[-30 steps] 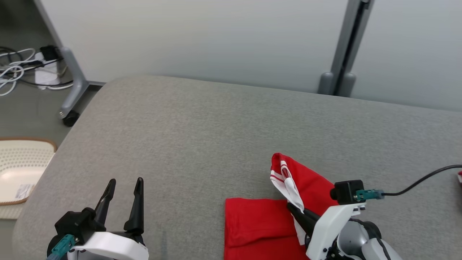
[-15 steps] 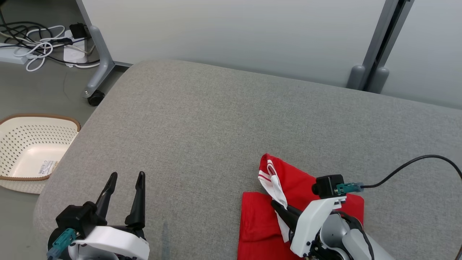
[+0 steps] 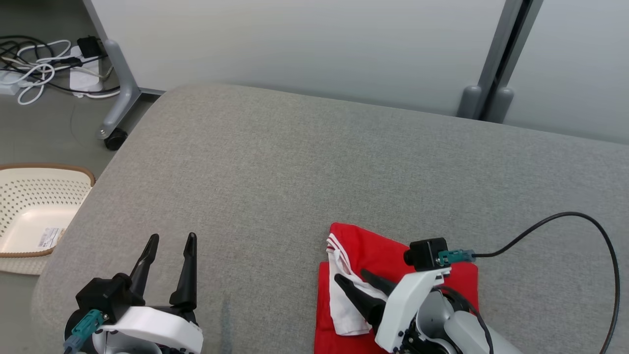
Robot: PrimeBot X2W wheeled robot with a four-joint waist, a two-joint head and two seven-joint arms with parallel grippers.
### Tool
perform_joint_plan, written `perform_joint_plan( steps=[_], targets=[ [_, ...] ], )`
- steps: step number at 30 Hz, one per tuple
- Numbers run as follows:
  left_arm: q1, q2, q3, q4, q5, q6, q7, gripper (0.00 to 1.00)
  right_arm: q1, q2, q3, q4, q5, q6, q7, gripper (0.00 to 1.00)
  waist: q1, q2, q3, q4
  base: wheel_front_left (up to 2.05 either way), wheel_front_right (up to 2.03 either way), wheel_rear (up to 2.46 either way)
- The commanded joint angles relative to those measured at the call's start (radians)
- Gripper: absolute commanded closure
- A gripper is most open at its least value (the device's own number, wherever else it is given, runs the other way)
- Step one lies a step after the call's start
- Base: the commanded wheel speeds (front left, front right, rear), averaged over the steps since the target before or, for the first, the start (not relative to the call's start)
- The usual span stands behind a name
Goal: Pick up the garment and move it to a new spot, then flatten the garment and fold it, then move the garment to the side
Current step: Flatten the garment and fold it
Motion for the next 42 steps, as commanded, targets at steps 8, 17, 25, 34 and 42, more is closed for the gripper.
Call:
perform_joint_plan(
  steps=[8, 17, 25, 34, 42],
  targets=[
    [0.007, 0.003, 0.006, 0.002, -0.004, 0.007, -0.005, 0.0, -0.024, -0.061, -0.009, -0.156, 0.055, 0.0, -0.09, 0.0, 0.0, 0.0, -0.033, -0.045, 0.0, 0.0, 0.0],
    [0.028, 0.004, 0.02, -0.013, -0.008, 0.018, -0.006, 0.0, 0.079, -0.222, -0.209, -0.331, 0.028, 0.0, -0.137, 0.0, 0.0, 0.0, -0.062, -0.094, 0.0, 0.0, 0.0],
    [0.034, 0.005, 0.024, -0.022, -0.004, 0.017, -0.007, 0.0, 0.183, -0.243, -0.385, -0.362, -0.058, 0.0, -0.129, 0.0, 0.0, 0.0, -0.062, -0.106, 0.0, 0.0, 0.0],
    [0.029, 0.006, 0.031, -0.023, -0.002, 0.013, -0.008, 0.0, 0.232, -0.206, -0.465, -0.436, -0.135, 0.0, -0.081, 0.0, 0.0, 0.0, -0.062, -0.114, 0.0, 0.0, 0.0],
    [0.025, 0.003, 0.039, -0.024, 0.001, 0.012, -0.007, 0.0, 0.263, -0.172, -0.532, -0.497, -0.217, 0.0, -0.107, 0.0, 0.0, 0.0, -0.063, -0.124, 0.0, 0.0, 0.0]
  ],
)
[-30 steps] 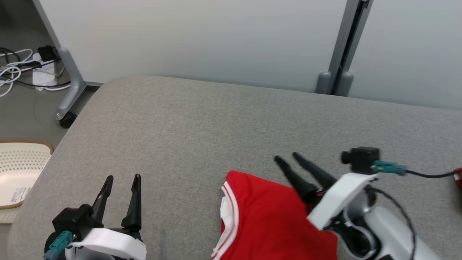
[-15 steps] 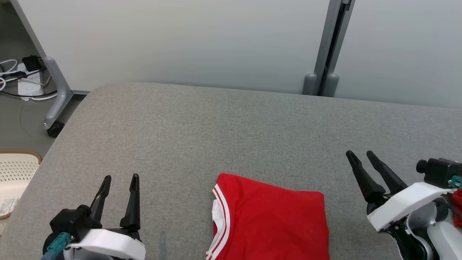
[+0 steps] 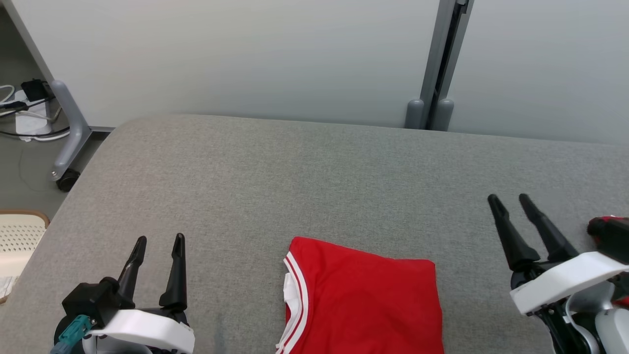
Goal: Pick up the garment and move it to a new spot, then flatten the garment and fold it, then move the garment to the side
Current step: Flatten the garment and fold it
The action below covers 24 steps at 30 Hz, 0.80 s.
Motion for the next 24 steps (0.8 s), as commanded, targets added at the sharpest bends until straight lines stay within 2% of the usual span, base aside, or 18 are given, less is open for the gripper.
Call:
perform_joint_plan(
  steps=[1, 7, 12, 17, 24],
  targets=[
    [-0.01, 0.002, 0.007, -0.002, 0.006, -0.004, -0.003, 0.0, 0.005, -0.004, -0.009, -0.01, -0.012, 0.0, -0.008, 0.0, 0.0, -0.0001, 0.0, -0.003, 0.0, 0.0, 0.0],
    [-0.02, -0.005, 0.03, -0.02, 0.028, 0.003, -0.003, 0.0, 0.047, 0.026, -0.092, -0.118, -0.131, 0.0, -0.068, 0.0, 0.0, -0.0001, -0.003, -0.051, 0.0, 0.0, 0.0],
    [-0.008, -0.012, 0.051, -0.032, 0.042, 0.004, -0.003, 0.0, 0.083, 0.041, -0.121, -0.144, -0.19, 0.0, -0.088, 0.0, 0.0, -0.0001, -0.004, -0.084, 0.0, 0.0, 0.0],
    [0.002, -0.021, 0.074, -0.052, 0.068, -0.008, -0.003, 0.0, 0.128, 0.032, -0.124, -0.129, -0.299, 0.0, -0.136, 0.0, 0.0, -0.0001, 0.002, -0.123, 0.0, 0.0, 0.0],
    [0.019, -0.037, 0.107, -0.057, 0.105, -0.019, -0.002, 0.0, 0.152, 0.038, -0.121, -0.083, -0.317, 0.0, -0.19, 0.0, 0.0, -0.0001, 0.003, -0.148, 0.0, 0.0, 0.0]
  ],
)
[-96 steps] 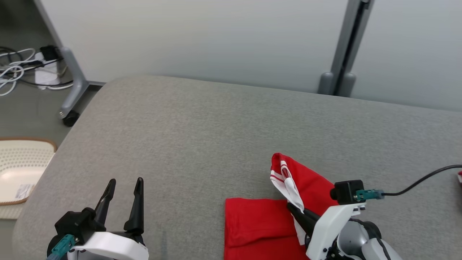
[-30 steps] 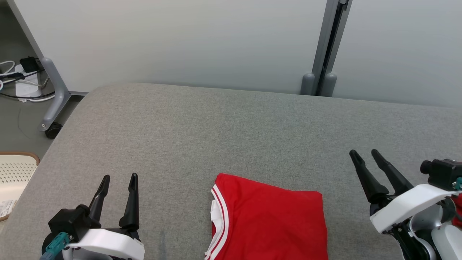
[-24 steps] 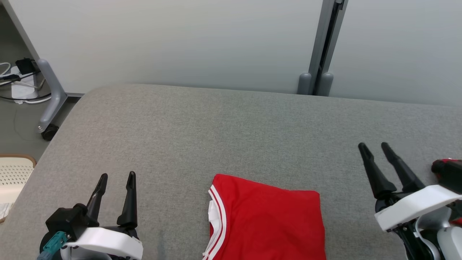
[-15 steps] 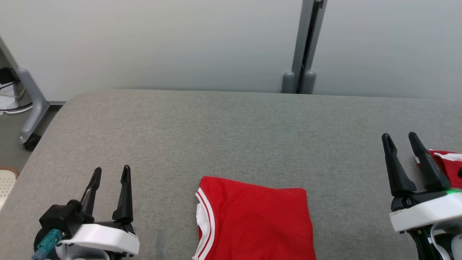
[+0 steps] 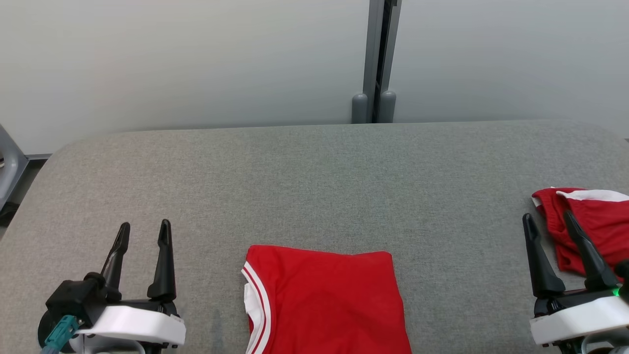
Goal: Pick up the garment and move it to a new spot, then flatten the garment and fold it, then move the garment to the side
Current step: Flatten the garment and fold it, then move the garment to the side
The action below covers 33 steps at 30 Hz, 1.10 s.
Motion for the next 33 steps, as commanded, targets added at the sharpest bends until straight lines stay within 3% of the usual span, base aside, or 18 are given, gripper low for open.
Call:
perform_joint_plan(
  steps=[1, 33],
  targets=[
    [0.012, 0.0, 0.01, 0.006, 0.01, -0.005, -0.001, 0.0, 0.013, 0.001, -0.007, 0.011, -0.01, 0.0, -0.016, 0.0, 0.0, -0.0001, -0.001, -0.004, 0.0, 0.0, 0.0],
    [0.026, -0.05, 0.06, 0.029, 0.069, -0.039, -0.001, 0.0, -0.008, 0.015, 0.003, 0.062, -0.003, 0.0, -0.015, 0.0, 0.0, -0.0001, -0.001, 0.001, 0.0, 0.0, 0.0]
  ],
)
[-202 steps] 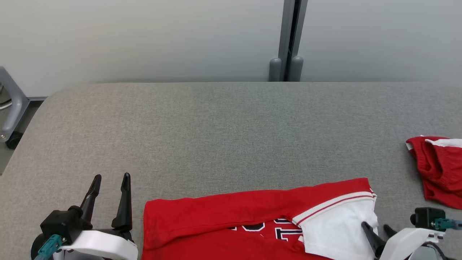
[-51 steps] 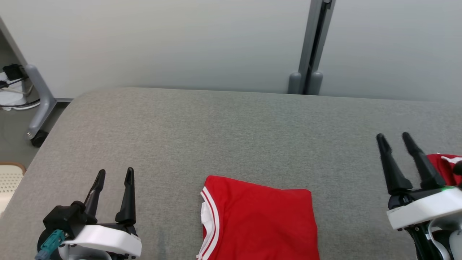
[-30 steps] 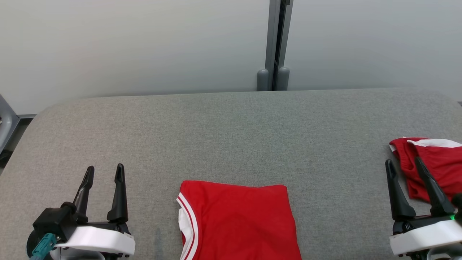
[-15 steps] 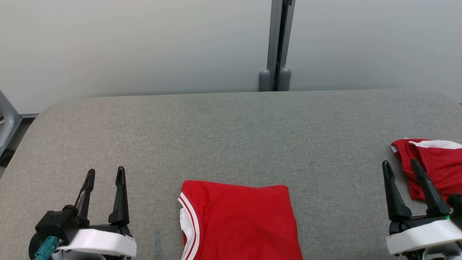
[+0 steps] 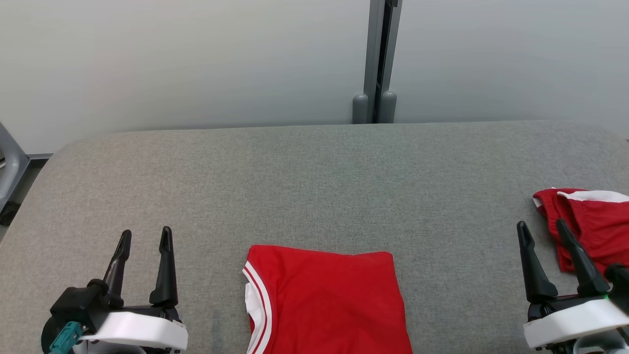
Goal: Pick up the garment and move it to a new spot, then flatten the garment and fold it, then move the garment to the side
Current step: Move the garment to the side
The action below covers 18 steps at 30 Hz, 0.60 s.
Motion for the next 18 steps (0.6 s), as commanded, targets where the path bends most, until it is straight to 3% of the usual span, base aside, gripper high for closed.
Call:
perform_joint_plan(
  steps=[1, 12, 18],
  targets=[
    [-0.001, 0.001, 0.005, 0.003, 0.011, -0.004, -0.001, 0.0, -0.005, -0.005, 0.001, 0.004, 0.006, 0.0, 0.004, 0.0, 0.0, 0.0, 0.001, 0.001, 0.0, 0.0, 0.0],
    [-0.003, -0.002, 0.008, 0.012, 0.016, -0.007, -0.001, 0.0, -0.029, -0.001, 0.04, 0.041, -0.001, 0.0, 0.027, 0.0, 0.0, 0.0, 0.012, 0.005, 0.0, 0.0, 0.0],
    [-0.012, -0.006, 0.012, 0.017, 0.018, -0.01, -0.001, 0.0, -0.084, 0.001, 0.179, 0.106, 0.09, 0.0, 0.171, 0.0, 0.0, 0.0, 0.028, 0.014, 0.0, 0.0, 0.0]
  ],
)
